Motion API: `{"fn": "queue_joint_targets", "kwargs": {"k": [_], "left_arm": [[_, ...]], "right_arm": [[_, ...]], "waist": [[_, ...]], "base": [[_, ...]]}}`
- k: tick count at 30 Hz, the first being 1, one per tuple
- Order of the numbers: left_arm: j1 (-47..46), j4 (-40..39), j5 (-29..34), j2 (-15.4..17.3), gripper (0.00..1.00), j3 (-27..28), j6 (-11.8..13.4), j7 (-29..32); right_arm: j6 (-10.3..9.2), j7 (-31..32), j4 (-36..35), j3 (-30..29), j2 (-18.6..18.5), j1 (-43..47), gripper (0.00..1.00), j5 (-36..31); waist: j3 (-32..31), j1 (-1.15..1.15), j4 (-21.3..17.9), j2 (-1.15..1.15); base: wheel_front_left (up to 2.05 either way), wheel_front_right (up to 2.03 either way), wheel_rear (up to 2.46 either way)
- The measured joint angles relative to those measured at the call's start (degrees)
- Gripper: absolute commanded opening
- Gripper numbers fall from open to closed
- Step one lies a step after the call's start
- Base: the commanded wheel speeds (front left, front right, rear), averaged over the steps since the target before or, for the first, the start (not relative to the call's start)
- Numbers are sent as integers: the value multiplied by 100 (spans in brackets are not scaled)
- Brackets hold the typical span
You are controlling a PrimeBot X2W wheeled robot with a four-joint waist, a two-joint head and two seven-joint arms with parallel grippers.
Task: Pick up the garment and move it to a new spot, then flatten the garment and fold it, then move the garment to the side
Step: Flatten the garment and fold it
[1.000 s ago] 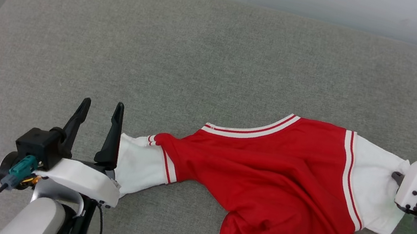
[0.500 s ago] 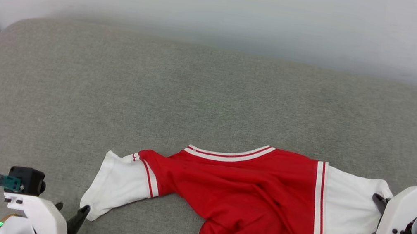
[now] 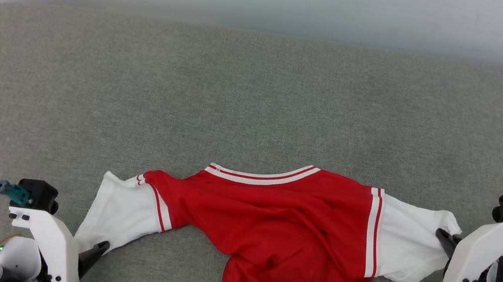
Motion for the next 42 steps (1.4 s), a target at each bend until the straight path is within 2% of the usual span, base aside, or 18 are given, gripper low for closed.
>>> {"fn": "queue_joint_targets", "kwargs": {"k": [5, 6, 7, 8, 9, 14, 19, 22, 23, 29, 34, 42], "left_arm": [[-326, 421, -171, -11, 100, -164, -191, 555], [-381, 480, -205, -11, 80, -180, -202, 645], [-432, 528, -223, -13, 42, -194, -227, 705], [-466, 569, -223, -16, 15, -207, -257, 716], [-496, 606, -223, -33, 0, -209, -271, 714], [-608, 758, -108, -178, 0, -240, -348, 389], [-581, 679, 100, -286, 0, -144, -325, -267], [-678, 494, 300, -260, 0, -32, -203, -648], [-953, 285, 527, -219, 0, 94, -36, -962], [-1747, 218, 859, -337, 0, 238, 226, -1352], [-2530, 744, 1034, -592, 0, 213, 201, -1602], [-4156, 1975, 1157, -975, 0, 265, -136, -2097]], "right_arm": [[0, 4, -43, 27, 30, -67, 0, 54], [0, 1, -41, 16, 29, -82, 0, 63], [0, 0, -40, 15, 24, -90, 0, 69], [0, -3, -38, 11, 23, -95, 0, 69], [0, -20, -34, 9, 21, -99, 0, 70], [0, -112, 11, 91, -55, -118, 0, 113], [0, -292, 91, 227, -164, -188, 0, 145], [0, -416, 160, 242, -257, -287, 0, 120], [0, -571, 281, 227, -323, -467, 0, 44], [1, -932, 742, 226, -476, -1059, 0, -132], [1, -1234, 1257, 408, -584, -1759, 0, -140], [1, -1851, 2041, 723, -701, -3339, 0, -138]], "waist": [[202, 0, -121, 0], [235, 0, -139, 0], [266, 0, -153, 0], [291, -1, -162, 0], [312, 0, -167, 0], [288, 0, -145, 0], [69, 0, -135, 0], [-84, 0, -111, 0], [-224, 0, -73, 0], [-508, 0, 2, 0], [-691, 0, 10, 0], [-443, 0, -55, 0]], "base": [[0, 0, 0], [0, 0, 0], [0, 0, 0], [0, 0, 0], [0, 0, 0], [0, 0, 0], [0, 0, 0], [0, 0, 0], [0, 0, 0], [0, 0, 0], [0, 0, 0], [0, 0, 0]]}}
